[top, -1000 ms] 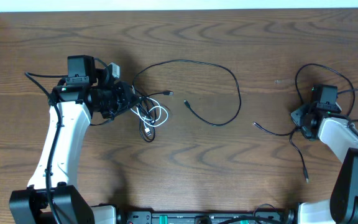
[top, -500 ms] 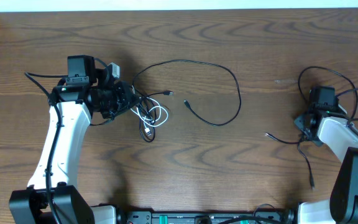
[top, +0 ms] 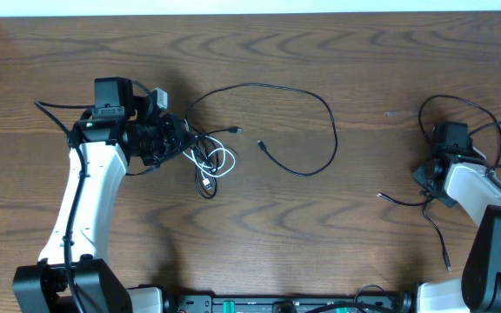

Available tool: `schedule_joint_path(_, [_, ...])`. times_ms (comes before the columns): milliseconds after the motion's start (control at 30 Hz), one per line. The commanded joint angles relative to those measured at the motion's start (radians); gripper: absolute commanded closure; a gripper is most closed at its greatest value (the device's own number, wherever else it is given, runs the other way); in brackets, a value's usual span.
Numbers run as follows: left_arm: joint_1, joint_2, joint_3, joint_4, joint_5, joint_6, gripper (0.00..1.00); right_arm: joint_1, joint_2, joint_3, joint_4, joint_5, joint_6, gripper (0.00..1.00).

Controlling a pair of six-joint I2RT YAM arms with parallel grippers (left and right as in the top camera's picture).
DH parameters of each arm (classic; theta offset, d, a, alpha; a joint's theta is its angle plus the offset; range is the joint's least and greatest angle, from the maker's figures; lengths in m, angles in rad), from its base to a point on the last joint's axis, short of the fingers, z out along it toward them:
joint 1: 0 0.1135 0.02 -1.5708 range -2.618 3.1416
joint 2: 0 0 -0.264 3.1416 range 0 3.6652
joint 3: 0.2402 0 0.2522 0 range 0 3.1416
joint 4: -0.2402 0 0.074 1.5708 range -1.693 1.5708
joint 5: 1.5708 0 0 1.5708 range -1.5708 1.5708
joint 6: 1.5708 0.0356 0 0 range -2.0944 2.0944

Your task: Untangle cables

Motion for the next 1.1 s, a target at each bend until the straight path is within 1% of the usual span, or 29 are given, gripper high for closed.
schedule_joint_path(0, [-0.001, -0.005, 0.026, -0.003, 0.014, 0.006, 0.92, 0.001, 0.047, -0.036, -0.023, -0.109, -0.011, 0.95])
schedule_joint_path(100, [-0.001, -0.005, 0.026, -0.003, 0.014, 0.005, 0.93, 0.001, 0.047, -0.036, -0.014, -0.13, -0.012, 0.95])
schedule_joint_path(167, [-0.001, -0.005, 0.026, -0.003, 0.014, 0.006, 0.92, 0.001, 0.047, -0.036, -0.009, -0.136, -0.013, 0.99])
schedule_joint_path(200, [-0.001, -0.005, 0.026, -0.003, 0.014, 0.005, 0.93, 0.001, 0.047, -0.036, -0.004, -0.137, -0.013, 0.99])
schedule_joint_path(367, [-0.001, -0.005, 0.026, -0.003, 0.014, 0.006, 0.92, -0.007, 0.033, -0.006, 0.017, -0.132, -0.108, 0.99])
schedule_joint_path(533, [-0.001, -0.005, 0.026, -0.003, 0.015, 0.005, 0.93, -0.074, -0.012, 0.126, -0.064, -0.132, -0.189, 0.99])
schedule_joint_path(600, [-0.001, -0.005, 0.026, -0.002, 0.037, 0.006, 0.92, -0.118, -0.018, 0.225, -0.14, -0.132, -0.235, 0.99])
schedule_joint_path(700, [-0.001, -0.005, 0.026, -0.002, 0.039, 0.006, 0.93, -0.17, -0.018, 0.349, -0.239, -0.144, -0.239, 0.99])
schedule_joint_path(833, [-0.001, -0.005, 0.026, -0.002, 0.039, 0.006, 0.92, -0.217, -0.018, 0.488, -0.333, -0.144, -0.337, 0.99])
schedule_joint_path(933, [-0.001, -0.005, 0.026, -0.002, 0.039, 0.006, 0.92, -0.233, -0.018, 0.542, -0.369, -0.137, -0.424, 0.99])
schedule_joint_path(1000, [-0.001, -0.005, 0.026, -0.002, 0.039, 0.006, 0.93, -0.243, -0.018, 0.555, -0.38, -0.09, -0.41, 0.99])
schedule_joint_path(1067, [-0.001, -0.005, 0.026, -0.002, 0.04, 0.006, 0.93, -0.261, -0.018, 0.556, -0.367, -0.011, -0.34, 0.99])
